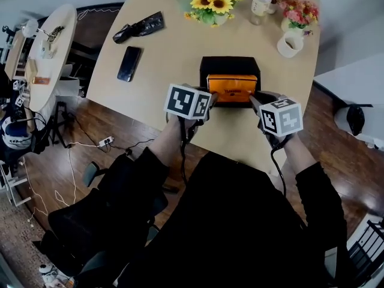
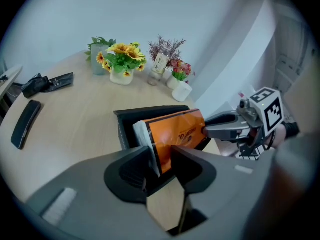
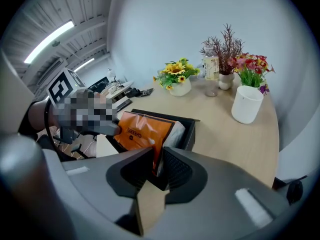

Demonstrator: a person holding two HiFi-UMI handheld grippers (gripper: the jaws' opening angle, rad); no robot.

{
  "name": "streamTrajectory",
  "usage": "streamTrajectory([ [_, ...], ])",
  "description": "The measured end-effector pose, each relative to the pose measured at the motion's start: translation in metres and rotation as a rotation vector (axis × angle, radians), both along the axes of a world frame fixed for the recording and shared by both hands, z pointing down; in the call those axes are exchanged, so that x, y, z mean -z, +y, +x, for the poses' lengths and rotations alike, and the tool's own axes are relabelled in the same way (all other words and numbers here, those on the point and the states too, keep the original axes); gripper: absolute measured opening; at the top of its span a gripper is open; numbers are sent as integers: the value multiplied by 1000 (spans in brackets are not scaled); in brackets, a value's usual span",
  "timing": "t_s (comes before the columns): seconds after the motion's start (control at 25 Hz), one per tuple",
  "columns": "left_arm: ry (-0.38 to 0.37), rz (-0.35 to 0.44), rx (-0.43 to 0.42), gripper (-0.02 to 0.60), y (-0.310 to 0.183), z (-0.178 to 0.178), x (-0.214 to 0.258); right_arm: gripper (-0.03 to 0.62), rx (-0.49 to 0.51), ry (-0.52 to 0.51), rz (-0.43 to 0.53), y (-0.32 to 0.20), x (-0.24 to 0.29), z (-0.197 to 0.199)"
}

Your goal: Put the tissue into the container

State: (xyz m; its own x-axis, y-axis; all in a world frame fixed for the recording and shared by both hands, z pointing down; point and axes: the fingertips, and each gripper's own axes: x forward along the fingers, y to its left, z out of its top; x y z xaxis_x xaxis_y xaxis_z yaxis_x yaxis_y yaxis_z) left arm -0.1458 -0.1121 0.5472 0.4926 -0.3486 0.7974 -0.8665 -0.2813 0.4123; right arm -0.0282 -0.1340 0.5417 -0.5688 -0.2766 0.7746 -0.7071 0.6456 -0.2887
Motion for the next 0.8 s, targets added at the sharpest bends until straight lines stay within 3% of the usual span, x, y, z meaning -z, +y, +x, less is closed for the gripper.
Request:
streamTrajectory([
  [0.4, -138, -64, -40, 124, 1, 3, -8, 64, 81, 97, -51, 0, -7, 0],
  [0.6, -237, -52, -89, 129, 8, 2, -10, 60, 104, 122, -76, 5, -8, -1],
  [0.8, -237, -49, -94, 129, 9, 3, -10, 57, 81, 116, -141, 5, -11, 1],
])
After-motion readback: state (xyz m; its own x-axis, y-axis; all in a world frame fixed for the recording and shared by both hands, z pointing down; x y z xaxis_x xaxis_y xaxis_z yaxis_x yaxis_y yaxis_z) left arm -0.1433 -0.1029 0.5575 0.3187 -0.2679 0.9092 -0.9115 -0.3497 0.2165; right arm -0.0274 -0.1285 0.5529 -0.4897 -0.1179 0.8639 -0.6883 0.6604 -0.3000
